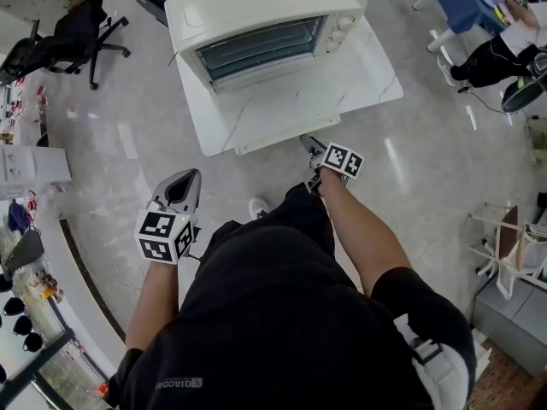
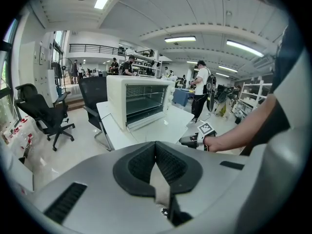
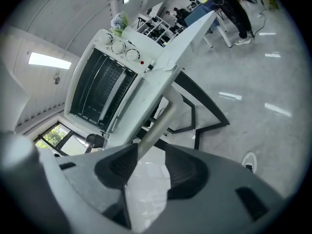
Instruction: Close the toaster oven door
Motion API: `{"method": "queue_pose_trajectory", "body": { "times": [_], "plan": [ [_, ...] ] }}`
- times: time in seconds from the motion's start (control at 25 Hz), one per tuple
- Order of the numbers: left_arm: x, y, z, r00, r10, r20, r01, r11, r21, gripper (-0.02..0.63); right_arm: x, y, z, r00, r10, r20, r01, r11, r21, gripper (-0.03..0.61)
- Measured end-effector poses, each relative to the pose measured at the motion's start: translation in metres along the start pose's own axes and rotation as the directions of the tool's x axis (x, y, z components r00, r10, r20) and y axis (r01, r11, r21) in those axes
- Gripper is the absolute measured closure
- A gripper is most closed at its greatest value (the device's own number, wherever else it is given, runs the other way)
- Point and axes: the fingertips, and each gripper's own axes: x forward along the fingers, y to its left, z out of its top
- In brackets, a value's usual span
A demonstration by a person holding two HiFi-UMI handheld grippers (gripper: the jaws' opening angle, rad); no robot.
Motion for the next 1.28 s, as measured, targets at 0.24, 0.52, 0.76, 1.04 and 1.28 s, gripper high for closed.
{"method": "queue_pose_trajectory", "body": {
  "times": [0.24, 0.52, 0.76, 1.04, 1.28],
  "plan": [
    [0.008, -0.009, 0.002, 1.000, -0.022, -0.002, 0.022, 1.000, 0.016, 0.611, 0.000, 0.013, 0.012, 0.999, 0.040, 0.000, -0.040, 0.999, -0.020, 0.405],
    [0.010, -0.012, 0.007, 0.999, -0.033, 0.013, 0.033, 0.999, 0.025, 0.611, -0.012, 0.040, 0.026, 0.992, 0.112, 0.052, -0.112, 0.994, -0.005, 0.405],
    [0.011, -0.016, 0.010, 0.998, -0.048, 0.031, 0.047, 0.998, 0.032, 0.611, -0.019, 0.068, 0.045, 0.981, 0.169, 0.090, -0.170, 0.985, -0.006, 0.416],
    [0.009, -0.010, 0.013, 0.998, -0.041, 0.054, 0.040, 0.999, 0.019, 0.611, -0.031, 0.092, 0.059, 0.963, 0.228, 0.147, -0.237, 0.970, 0.048, 0.430],
    [0.010, -0.018, 0.019, 0.995, -0.055, 0.087, 0.056, 0.998, -0.002, 0.611, -0.040, 0.119, 0.076, 0.940, 0.289, 0.184, -0.303, 0.952, 0.053, 0.430]
  ]
}}
